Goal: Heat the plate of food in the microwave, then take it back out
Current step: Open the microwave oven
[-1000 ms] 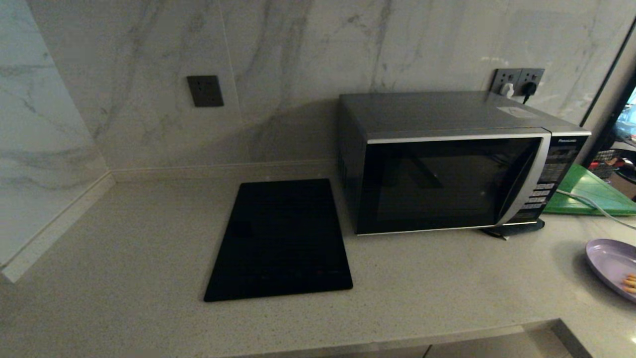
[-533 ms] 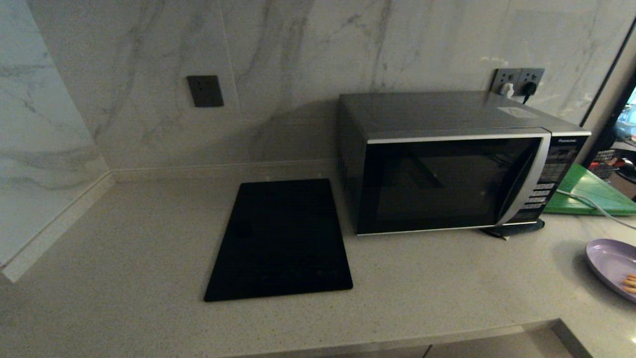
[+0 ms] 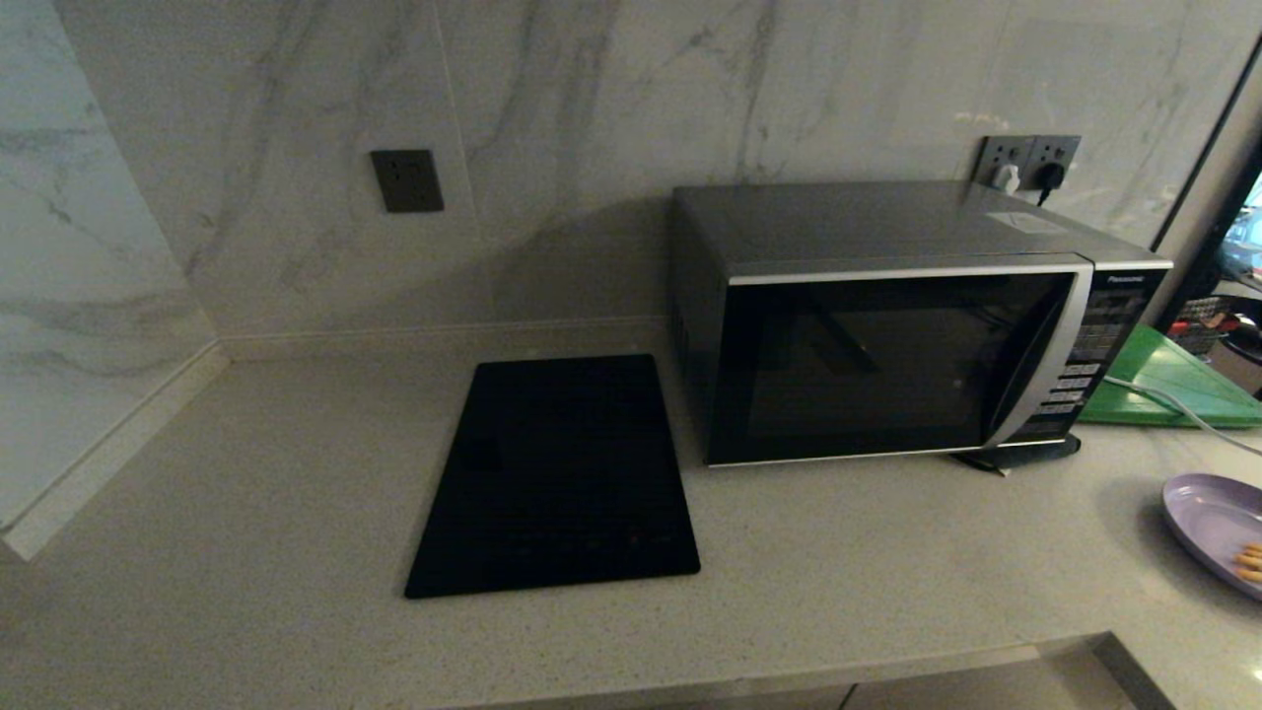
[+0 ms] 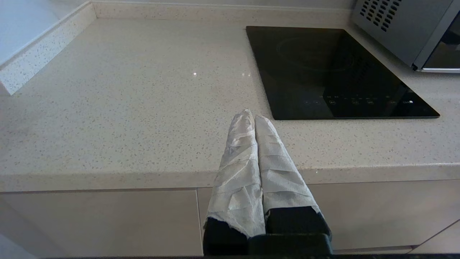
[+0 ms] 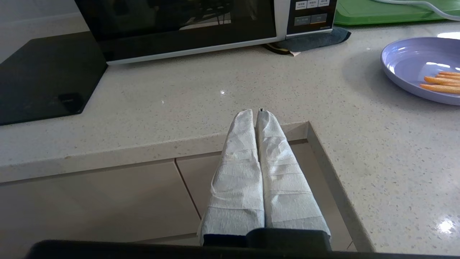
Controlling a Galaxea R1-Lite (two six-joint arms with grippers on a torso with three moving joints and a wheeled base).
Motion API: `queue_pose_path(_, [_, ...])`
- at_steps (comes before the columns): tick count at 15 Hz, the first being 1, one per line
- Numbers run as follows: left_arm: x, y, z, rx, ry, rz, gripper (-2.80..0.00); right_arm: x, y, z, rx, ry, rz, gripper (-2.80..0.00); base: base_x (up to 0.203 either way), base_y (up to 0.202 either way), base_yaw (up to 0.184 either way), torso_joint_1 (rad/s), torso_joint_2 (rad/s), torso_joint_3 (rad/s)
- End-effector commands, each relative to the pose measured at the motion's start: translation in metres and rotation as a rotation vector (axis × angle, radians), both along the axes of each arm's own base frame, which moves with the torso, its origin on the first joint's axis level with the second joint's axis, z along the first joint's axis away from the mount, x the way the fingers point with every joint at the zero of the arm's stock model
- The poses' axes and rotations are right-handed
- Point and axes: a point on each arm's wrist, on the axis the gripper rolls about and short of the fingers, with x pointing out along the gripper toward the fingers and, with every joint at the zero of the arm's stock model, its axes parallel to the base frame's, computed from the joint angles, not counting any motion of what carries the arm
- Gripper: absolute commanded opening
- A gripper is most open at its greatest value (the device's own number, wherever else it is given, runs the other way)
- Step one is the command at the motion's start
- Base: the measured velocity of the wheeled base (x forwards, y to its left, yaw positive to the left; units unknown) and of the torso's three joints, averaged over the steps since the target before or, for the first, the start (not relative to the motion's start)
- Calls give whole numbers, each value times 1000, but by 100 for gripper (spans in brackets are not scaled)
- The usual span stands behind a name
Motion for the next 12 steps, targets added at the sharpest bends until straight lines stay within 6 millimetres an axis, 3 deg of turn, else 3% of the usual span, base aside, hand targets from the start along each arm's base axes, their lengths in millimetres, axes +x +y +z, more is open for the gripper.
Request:
queue_pose_path(1, [0,0,0,-1,1,1,-280,0,0,-1,1,4,-1,-280,0,0,0,0,0,0])
queue_pose_path(7, [0,0,0,-1,1,1,-280,-1,0,3,6,-10,-2,-280,0,0,0,0,0,0])
queue_pose_path(12, [0,0,0,-1,1,1,-280,-8,0,35,33,-45,2,-280,0,0,0,0,0,0])
